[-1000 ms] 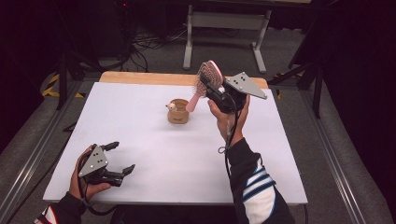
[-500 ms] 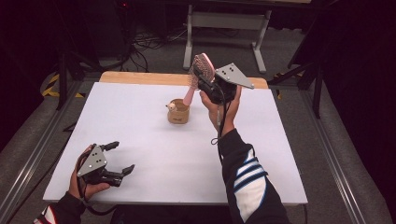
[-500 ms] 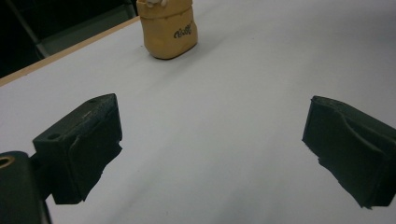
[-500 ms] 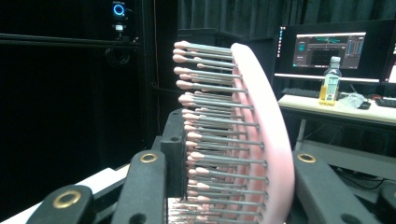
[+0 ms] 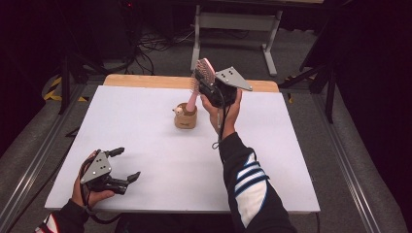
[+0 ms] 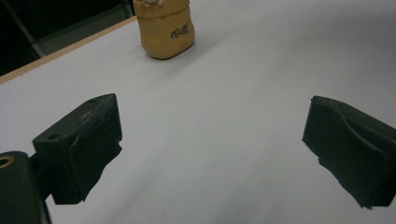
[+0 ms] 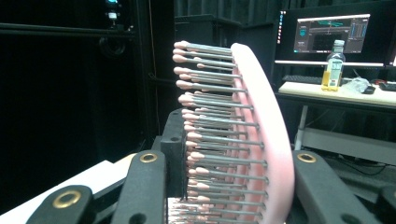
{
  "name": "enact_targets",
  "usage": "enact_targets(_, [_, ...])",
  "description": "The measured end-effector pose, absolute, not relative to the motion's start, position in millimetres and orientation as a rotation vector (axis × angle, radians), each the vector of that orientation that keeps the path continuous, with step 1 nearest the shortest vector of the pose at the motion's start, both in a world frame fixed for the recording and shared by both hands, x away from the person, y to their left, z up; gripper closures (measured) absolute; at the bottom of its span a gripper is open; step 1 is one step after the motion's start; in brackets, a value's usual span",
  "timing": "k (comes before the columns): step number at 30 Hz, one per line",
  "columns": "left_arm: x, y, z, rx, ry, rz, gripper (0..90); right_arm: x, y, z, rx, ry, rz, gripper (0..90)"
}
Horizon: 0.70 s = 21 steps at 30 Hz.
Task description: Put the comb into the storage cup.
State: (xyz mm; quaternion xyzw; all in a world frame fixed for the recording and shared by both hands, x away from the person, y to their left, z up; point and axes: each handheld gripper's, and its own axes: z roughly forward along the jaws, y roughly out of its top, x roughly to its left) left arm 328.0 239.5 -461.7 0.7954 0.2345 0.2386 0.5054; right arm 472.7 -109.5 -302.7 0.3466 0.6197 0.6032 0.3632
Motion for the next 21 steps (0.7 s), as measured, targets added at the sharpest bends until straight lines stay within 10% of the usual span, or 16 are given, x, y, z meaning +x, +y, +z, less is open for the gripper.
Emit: enact_targets(21, [327,240,-460,1.918,0.551,0.571,5.5,480,-97,-321,0.936,1.619,1.517,63.6])
